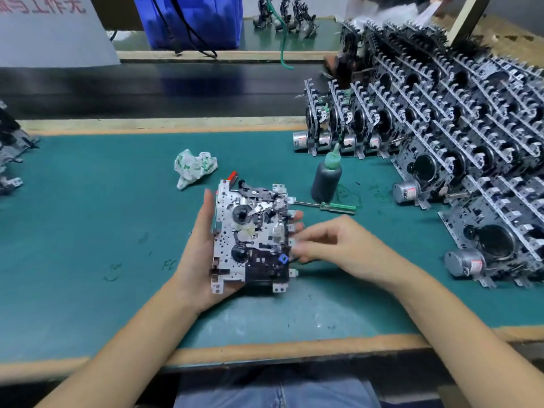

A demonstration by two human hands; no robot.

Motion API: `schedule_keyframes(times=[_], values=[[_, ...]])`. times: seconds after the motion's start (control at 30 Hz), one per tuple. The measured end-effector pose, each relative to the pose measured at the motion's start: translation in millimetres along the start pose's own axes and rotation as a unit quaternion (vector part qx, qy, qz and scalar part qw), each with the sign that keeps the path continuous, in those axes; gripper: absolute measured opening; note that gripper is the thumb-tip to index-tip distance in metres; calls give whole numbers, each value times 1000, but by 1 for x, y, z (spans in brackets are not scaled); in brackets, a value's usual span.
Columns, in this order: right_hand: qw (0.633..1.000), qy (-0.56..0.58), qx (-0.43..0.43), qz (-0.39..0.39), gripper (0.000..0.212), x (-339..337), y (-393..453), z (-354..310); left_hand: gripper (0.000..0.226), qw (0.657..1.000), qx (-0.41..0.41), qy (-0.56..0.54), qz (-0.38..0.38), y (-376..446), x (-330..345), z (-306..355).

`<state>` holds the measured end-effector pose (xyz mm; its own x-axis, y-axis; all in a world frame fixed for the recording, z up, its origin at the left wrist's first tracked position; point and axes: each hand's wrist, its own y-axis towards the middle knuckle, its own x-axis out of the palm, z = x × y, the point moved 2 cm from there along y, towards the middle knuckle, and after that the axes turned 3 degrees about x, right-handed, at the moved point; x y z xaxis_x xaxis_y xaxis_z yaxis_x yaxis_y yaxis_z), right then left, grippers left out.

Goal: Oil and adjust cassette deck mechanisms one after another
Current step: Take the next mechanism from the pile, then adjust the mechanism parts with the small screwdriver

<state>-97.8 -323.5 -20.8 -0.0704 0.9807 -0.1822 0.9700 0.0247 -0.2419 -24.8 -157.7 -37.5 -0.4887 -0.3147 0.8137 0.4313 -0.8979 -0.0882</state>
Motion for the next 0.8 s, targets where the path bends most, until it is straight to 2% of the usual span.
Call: schedule_keyframes(times=[0.07,0.13,0.17,0.23,0.3,0.37,0.47,0.53,0.57,0.6,0.67,0.7,0.73,0.8], values=[[985,-124,-18,120,13,-17,5,-2,77,998,24,10,49,-1,-9,1],[933,-277,-45,227,9,-27,11,-5,71,996,28,-7,83,-1,-10,0],[901,-353,-49,247,16,-25,15,-6,72,995,21,-17,98,0,-9,-2],[830,-500,-46,243,30,-14,25,-8,79,993,-1,-30,115,3,-7,-6],[767,-597,-34,233,32,-2,34,-9,83,991,-20,-39,124,3,-6,-7],[739,-634,-10,226,23,3,42,-10,84,989,-30,-50,133,0,-8,-8],[718,-660,7,221,9,5,44,-11,87,987,-43,-71,140,-6,-12,-11],[724,-647,-12,237,4,0,35,-9,86,986,-48,-79,140,-10,-10,-15],[740,-627,-30,241,6,-3,29,-8,84,986,-48,-83,138,-11,-9,-16],[788,-571,-48,228,9,-6,22,-7,82,986,-48,-89,135,-12,-7,-18],[924,-351,-52,140,14,-7,8,-8,78,985,-49,-102,130,-14,-3,-22],[963,-243,-48,109,14,-5,2,-8,77,985,-52,-103,127,-15,-2,-25],[972,-203,-49,104,14,-5,-4,-6,76,986,-59,-100,122,-16,-1,-29],[966,-216,-49,131,14,-6,-13,0,73,987,-77,-84,117,-17,1,-35]])
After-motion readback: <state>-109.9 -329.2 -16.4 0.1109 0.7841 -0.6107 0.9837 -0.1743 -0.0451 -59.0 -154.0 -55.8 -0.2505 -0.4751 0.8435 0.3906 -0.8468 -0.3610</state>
